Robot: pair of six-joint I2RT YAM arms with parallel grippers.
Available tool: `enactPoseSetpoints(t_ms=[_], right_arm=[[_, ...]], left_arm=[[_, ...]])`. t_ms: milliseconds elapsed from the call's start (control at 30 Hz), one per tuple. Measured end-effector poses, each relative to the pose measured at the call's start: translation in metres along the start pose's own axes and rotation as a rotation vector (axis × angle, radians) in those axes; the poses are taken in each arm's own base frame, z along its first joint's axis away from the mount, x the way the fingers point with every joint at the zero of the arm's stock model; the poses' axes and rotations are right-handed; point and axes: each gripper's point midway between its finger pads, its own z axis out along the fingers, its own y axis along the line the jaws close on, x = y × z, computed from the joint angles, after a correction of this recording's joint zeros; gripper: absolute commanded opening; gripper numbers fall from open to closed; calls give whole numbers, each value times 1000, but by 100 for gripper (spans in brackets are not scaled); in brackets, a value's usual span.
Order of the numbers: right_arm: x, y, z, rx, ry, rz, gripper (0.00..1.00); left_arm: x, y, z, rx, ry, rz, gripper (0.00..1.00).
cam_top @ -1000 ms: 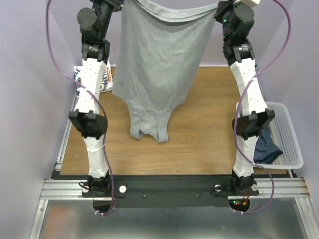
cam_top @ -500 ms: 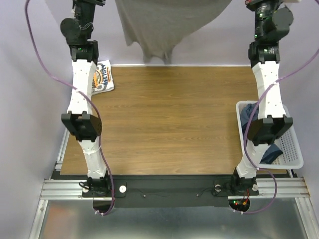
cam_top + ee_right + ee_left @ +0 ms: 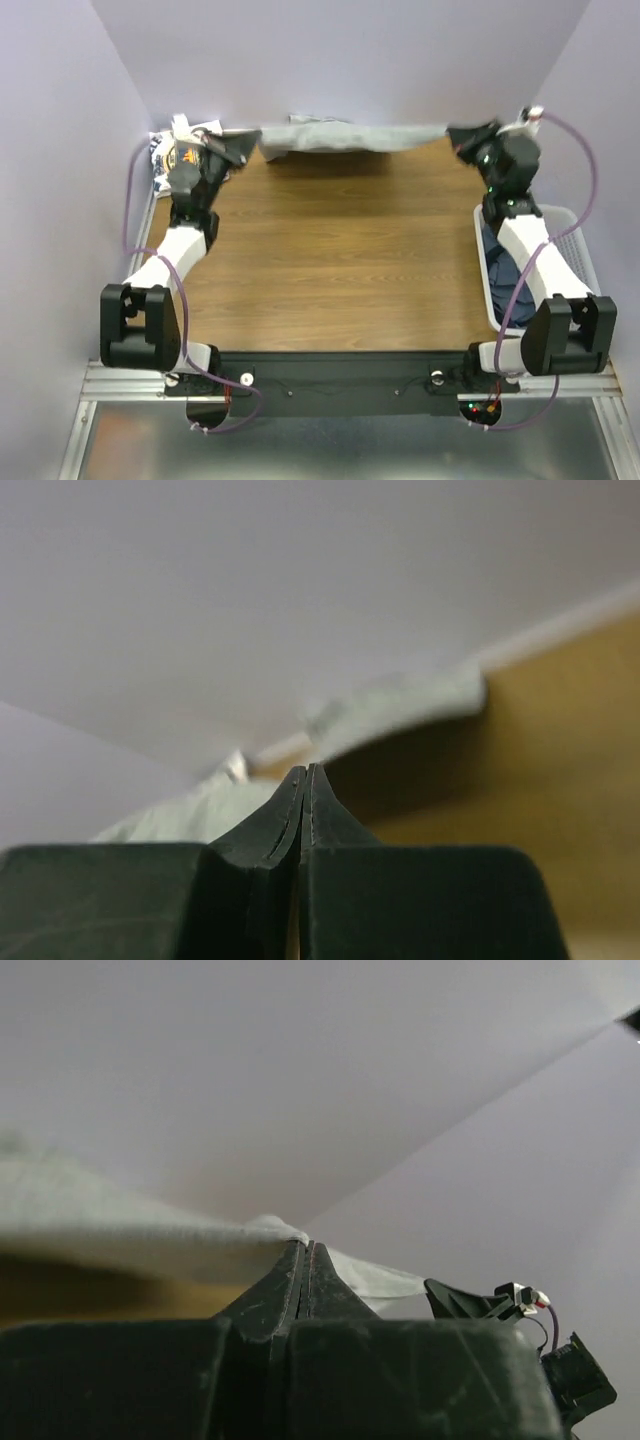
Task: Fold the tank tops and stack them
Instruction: Flatten the tank top out
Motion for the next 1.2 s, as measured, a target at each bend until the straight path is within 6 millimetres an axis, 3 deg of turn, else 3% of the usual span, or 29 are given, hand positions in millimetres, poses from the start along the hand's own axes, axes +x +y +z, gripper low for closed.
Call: enactPoseSetpoints(t_ms=[33, 67, 100, 133, 200, 300, 433, 600, 700, 1200], right_arm=[[20, -16, -7, 34, 49, 7, 0], [53, -45, -25, 99, 127, 23, 0], [94, -78, -55, 186, 232, 43, 0], [113, -93, -73, 232, 283, 53, 0], [156, -126, -126, 349, 414, 70, 0], [180, -142, -166, 421, 502, 83, 0], [196, -147, -200, 461, 571, 103, 0], [224, -168, -240, 557, 671, 129, 0], [237, -177, -262, 604, 715, 141, 0], [241, -174, -291, 673, 762, 184, 0]], left_arm=[[26, 32, -21, -95, 44, -43, 0], [49, 54, -43, -178, 90, -78, 0], [75, 78, -73, -283, 145, -115, 0], [92, 90, -94, -352, 183, -137, 0], [112, 100, -132, -459, 240, -148, 0], [113, 91, -157, -501, 252, -129, 0], [123, 98, -195, -577, 265, -130, 0], [174, 138, -259, -782, 412, -198, 0], [196, 145, -285, -855, 496, -220, 0], [207, 138, -329, -968, 607, -197, 0]])
